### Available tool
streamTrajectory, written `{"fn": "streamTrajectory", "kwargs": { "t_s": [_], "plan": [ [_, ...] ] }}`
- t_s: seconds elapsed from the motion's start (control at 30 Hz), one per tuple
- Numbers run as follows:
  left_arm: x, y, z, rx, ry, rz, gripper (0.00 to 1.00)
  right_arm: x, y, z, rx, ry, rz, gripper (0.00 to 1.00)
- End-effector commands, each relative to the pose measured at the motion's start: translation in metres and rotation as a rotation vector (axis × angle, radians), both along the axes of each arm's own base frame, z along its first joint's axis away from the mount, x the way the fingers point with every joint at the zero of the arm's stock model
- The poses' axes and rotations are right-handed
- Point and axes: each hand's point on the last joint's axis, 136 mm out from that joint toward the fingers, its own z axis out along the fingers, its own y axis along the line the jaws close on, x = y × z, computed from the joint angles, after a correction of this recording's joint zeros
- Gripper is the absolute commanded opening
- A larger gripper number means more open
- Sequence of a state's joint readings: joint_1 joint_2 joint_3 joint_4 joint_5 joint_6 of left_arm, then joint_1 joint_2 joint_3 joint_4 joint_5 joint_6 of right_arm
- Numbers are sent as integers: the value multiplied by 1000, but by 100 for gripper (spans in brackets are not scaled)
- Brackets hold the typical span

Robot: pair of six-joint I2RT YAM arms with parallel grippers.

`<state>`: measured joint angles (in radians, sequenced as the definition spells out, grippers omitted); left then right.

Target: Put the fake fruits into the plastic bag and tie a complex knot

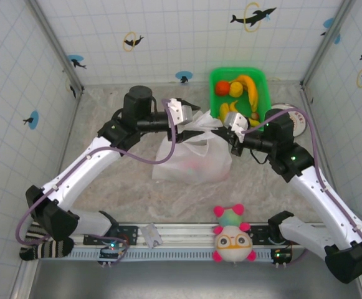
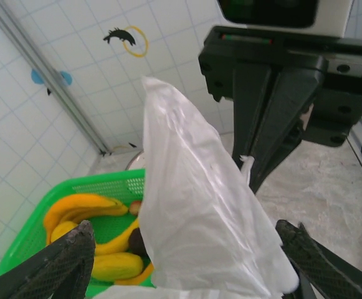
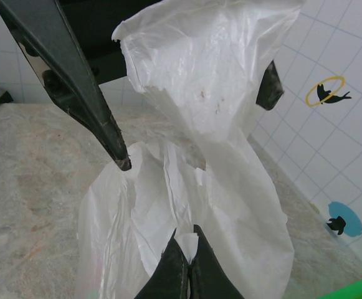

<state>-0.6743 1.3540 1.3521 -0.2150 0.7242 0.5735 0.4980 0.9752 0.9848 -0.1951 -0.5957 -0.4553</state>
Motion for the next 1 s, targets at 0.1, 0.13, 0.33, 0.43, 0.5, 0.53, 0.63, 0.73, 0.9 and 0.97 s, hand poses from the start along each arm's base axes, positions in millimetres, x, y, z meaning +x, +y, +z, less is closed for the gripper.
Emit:
{"fn": "streamTrajectory", "kwargs": {
  "t_s": [0.1,0.13,0.33,0.43,0.5,0.53,0.63,0.73,0.9,0.97],
  "plan": [
    [4,-12,11,-48,11,-27,76,-4,1,21,28,-42,9,0],
    [3,-13,11,-52,14,-41,72,-4,1,21,27,-42,6,0],
    [-2,-12,11,-57,4,-58,22,-2,-2,24,31,-48,-16,0],
    [-4,-9,9,-57,-6,-48,12,-1,-4,27,31,-57,-29,0],
    [-5,-6,8,-57,-10,-41,11,-1,-5,29,33,-62,-31,0],
    [-5,-6,8,-56,-9,-39,11,0,-6,30,33,-65,-36,0],
    [-6,-3,5,-50,-10,-28,10,3,-8,32,31,-70,-54,0],
    [-7,-2,1,-44,-7,-26,13,3,-10,37,40,-77,-59,0],
    [-9,0,-6,-34,7,-26,20,5,-13,38,39,-81,-75,0],
    [-9,0,-8,-32,10,-26,23,6,-15,37,38,-80,-82,0]
  ]
}}
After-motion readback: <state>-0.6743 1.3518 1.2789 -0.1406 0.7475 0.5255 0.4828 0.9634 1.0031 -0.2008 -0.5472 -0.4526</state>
